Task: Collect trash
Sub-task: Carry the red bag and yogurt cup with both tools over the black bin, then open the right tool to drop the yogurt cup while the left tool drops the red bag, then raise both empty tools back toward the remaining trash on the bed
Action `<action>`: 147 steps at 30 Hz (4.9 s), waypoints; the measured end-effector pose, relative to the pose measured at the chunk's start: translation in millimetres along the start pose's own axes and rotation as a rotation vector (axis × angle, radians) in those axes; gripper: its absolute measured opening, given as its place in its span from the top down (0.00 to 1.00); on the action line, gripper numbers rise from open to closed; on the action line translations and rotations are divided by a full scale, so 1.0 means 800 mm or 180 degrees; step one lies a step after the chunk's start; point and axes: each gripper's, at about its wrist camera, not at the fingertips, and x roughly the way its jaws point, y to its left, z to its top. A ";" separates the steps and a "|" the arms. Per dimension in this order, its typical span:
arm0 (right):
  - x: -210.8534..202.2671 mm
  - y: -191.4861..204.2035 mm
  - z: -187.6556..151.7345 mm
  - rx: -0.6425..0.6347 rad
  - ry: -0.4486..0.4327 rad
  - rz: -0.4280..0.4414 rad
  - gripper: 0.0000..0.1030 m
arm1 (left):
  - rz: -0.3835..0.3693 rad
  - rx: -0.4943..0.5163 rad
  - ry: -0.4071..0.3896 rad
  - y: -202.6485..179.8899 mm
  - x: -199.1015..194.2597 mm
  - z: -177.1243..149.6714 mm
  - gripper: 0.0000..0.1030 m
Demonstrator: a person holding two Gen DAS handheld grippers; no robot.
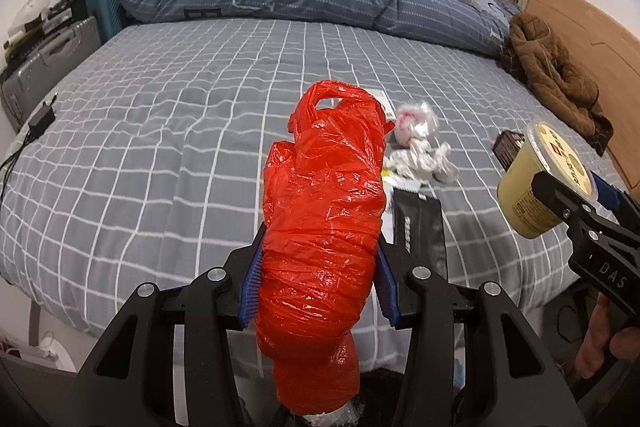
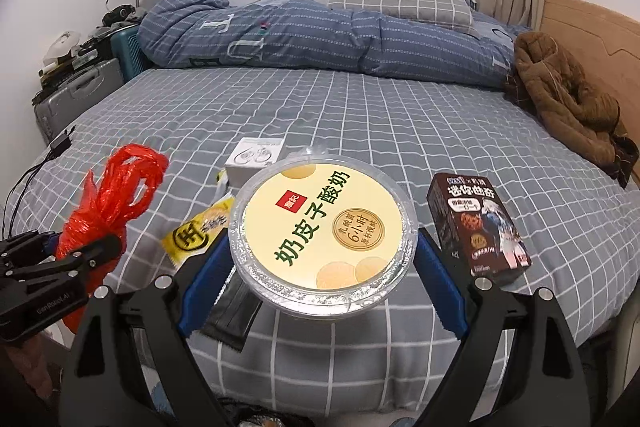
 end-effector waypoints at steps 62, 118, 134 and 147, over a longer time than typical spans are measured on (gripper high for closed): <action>0.005 0.070 -0.265 -0.0124 0.1658 0.0246 0.18 | 0.0118 -0.0187 0.1275 0.034 0.023 -0.257 0.56; 0.018 -0.012 -0.296 0.0136 0.1727 -0.0237 0.07 | 0.0045 0.0366 0.1364 -0.055 0.070 -0.286 0.10; -0.032 -0.021 -0.197 0.0061 0.0886 -0.0348 0.07 | 0.0085 0.0245 0.0530 -0.051 0.001 -0.181 0.06; -0.038 -0.080 -0.112 0.0211 0.0370 -0.0546 0.07 | 0.0030 0.0225 0.0177 -0.074 0.006 -0.095 0.06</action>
